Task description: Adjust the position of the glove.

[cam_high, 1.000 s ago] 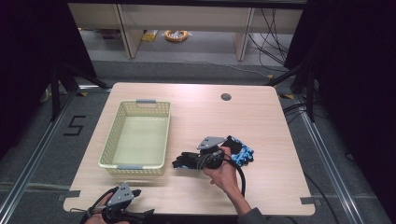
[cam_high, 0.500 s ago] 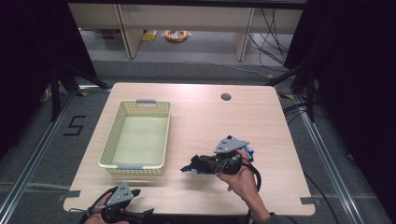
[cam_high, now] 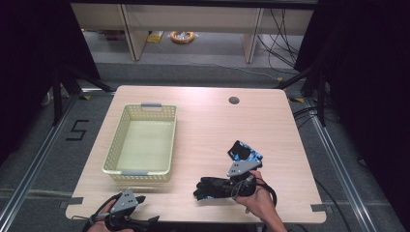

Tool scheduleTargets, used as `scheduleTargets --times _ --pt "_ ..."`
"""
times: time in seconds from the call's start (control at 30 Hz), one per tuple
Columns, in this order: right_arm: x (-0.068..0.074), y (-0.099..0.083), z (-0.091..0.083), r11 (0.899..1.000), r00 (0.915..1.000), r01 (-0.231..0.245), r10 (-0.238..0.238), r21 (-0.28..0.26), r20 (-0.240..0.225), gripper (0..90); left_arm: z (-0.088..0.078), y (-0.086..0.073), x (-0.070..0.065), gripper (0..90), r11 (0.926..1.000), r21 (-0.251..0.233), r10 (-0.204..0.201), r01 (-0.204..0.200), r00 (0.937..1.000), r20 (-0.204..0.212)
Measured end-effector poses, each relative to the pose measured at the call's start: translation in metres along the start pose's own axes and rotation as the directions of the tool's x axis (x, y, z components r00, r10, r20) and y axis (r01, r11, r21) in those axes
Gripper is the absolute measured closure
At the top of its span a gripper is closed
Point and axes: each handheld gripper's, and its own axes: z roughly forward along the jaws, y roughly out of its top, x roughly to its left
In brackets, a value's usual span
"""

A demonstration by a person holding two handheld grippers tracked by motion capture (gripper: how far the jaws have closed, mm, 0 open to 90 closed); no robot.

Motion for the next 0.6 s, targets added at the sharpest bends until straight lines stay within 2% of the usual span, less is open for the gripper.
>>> scheduleTargets --times 0.03,0.07,0.13,0.17,0.23,0.33,0.4,0.43,0.5,0.53,0.57,0.6 --pt "0.000 -0.004 0.002 1.000 1.0000 -0.005 0.005 0.014 -0.006 88.5 0.001 -0.001 -0.003 15.6 0.9989 -0.020 -0.042 0.043 0.9990 0.014" --pt "-0.001 -0.007 0.004 1.000 1.0000 -0.003 0.004 0.022 -0.007 88.5 0.002 -0.001 -0.005 15.5 0.9980 -0.030 -0.056 0.057 0.9982 0.022" --pt "-0.001 -0.012 0.006 0.999 1.0000 -0.006 0.006 0.054 -0.002 88.3 0.002 -0.001 -0.005 15.5 0.9979 -0.030 -0.056 0.057 0.9982 0.021" --pt "0.000 -0.014 0.007 0.998 1.0000 -0.003 0.003 0.059 0.004 88.0 0.001 0.000 -0.002 15.5 0.9998 -0.006 -0.018 0.018 0.9998 0.007" --pt "-0.001 -0.017 0.008 0.997 1.0000 0.000 0.001 0.072 -0.003 85.8 0.001 -0.001 -0.004 15.5 0.9992 -0.011 -0.039 0.039 0.9991 0.016" --pt "-0.001 -0.015 0.004 0.998 0.9994 -0.034 0.034 0.044 0.007 68.2 0.002 -0.001 -0.004 15.5 0.9989 -0.011 -0.045 0.045 0.9988 0.018" --pt "-0.005 -0.012 -0.004 0.998 0.9964 -0.067 0.068 -0.014 0.051 59.9 0.002 -0.001 -0.005 15.5 0.9989 -0.013 -0.046 0.046 0.9987 0.021" --pt "-0.008 -0.009 -0.009 0.996 0.9939 -0.073 0.077 -0.048 0.079 59.0 0.003 -0.001 -0.005 15.5 0.9988 -0.012 -0.047 0.047 0.9988 0.017" --pt "-0.015 -0.006 -0.022 0.994 0.9822 -0.074 0.085 -0.074 0.167 58.3 0.002 -0.001 -0.004 15.5 0.9991 0.015 -0.039 0.039 0.9989 0.024" --pt "-0.019 -0.005 -0.028 0.994 0.9738 -0.073 0.089 -0.082 0.209 58.3 0.003 -0.001 -0.005 15.5 0.9989 0.011 -0.046 0.046 0.9988 0.016" --pt "-0.022 -0.005 -0.032 0.992 0.9633 -0.095 0.112 -0.084 0.244 58.3 0.004 0.000 -0.005 15.5 0.9996 -0.001 -0.027 0.027 0.9996 0.013" --pt "-0.030 -0.005 -0.037 0.991 0.9474 -0.096 0.120 -0.094 0.297 58.3 0.003 0.000 -0.005 15.5 0.9996 0.010 -0.025 0.025 0.9995 0.020"
